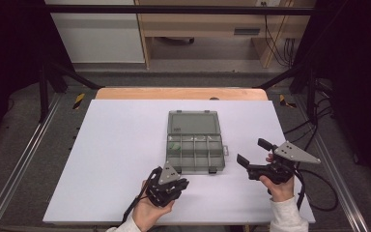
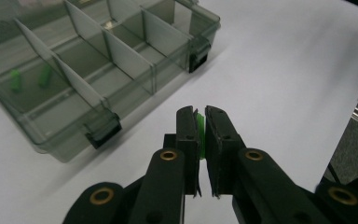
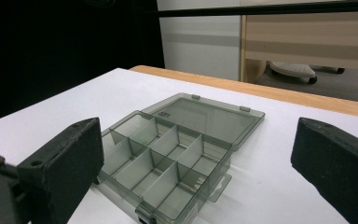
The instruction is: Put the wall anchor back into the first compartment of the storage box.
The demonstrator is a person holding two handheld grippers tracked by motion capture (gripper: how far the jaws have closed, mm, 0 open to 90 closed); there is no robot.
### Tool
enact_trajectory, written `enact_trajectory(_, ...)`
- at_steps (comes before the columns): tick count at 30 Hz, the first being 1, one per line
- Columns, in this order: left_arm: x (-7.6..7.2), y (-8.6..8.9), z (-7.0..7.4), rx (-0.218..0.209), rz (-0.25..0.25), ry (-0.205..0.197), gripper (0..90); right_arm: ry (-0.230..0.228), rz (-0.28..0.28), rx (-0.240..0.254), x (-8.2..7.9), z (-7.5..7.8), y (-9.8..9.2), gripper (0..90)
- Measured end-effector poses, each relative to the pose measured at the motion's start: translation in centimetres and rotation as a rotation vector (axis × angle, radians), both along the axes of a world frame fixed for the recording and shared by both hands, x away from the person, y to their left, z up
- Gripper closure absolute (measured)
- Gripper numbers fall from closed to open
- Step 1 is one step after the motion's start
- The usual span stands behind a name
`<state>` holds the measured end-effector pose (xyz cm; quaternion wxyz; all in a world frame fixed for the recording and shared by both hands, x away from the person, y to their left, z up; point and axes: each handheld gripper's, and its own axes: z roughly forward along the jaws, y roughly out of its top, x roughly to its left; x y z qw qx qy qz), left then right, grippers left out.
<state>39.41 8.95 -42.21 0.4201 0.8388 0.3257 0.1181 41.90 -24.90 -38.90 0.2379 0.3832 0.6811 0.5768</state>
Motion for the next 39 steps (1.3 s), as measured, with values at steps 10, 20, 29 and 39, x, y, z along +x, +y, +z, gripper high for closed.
enact_trajectory(10,0.9,2.0,2.9,-0.062,0.045,-0.050,84.3,0.003,0.002,-0.007,0.1,-0.1,0.0,2.7)
enact_trajectory(20,3.0,2.6,5.1,-0.064,0.080,-0.087,84.3,0.001,-0.003,-0.008,0.0,0.0,-0.1,2.7)
enact_trajectory(29,6.6,3.4,6.4,-0.074,0.121,-0.103,84.3,-0.002,-0.002,-0.001,0.0,0.0,-0.1,2.6)
enact_trajectory(39,9.2,3.2,6.1,-0.080,0.135,-0.111,84.3,0.003,-0.002,-0.002,0.1,-0.1,-0.1,2.6)
